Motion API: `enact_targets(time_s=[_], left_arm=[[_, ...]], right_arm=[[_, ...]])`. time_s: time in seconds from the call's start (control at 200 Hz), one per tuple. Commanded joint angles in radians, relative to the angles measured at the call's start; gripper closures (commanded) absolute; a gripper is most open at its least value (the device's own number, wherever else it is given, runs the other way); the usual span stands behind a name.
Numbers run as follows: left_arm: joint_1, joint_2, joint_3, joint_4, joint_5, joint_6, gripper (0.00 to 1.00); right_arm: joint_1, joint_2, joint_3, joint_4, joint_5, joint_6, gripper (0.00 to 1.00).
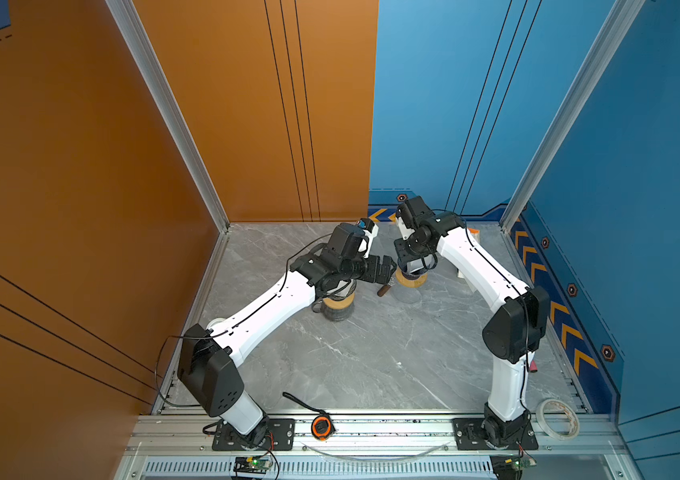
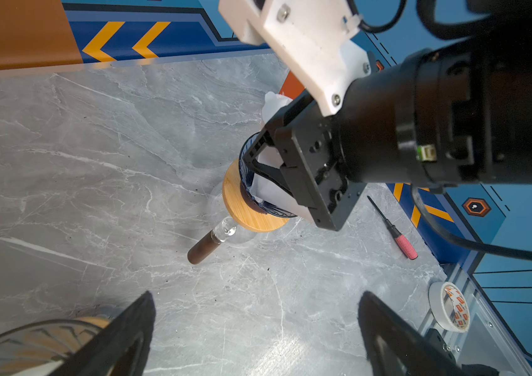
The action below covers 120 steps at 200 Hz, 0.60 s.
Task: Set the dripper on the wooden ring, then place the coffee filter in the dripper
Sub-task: 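Lower the filter into the dripper while the left gripper moves in to hold it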
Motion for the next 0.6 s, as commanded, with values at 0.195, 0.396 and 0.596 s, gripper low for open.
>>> enact_targets(time_s=[0.195,0.396,0.596], left_arm=[[0.007,0.061,0.090,-0.010,0.037,0.006,0.02],[0.002,0.085,0.104,-0.010,0.045,0.001,0.02],[0.003,0.096,0.110,-0.010,0.042,-0.003,0.02]], right_arm=[[-0.013,-0.060,0.028,-0.053,-0.021,0.017,0.65],[-0.014,-0.055,0.023,-0.068,-0.027,0.018,0.62],[-0.019,-0.078,0.032,-0.070,-0.038,0.024,0.57]])
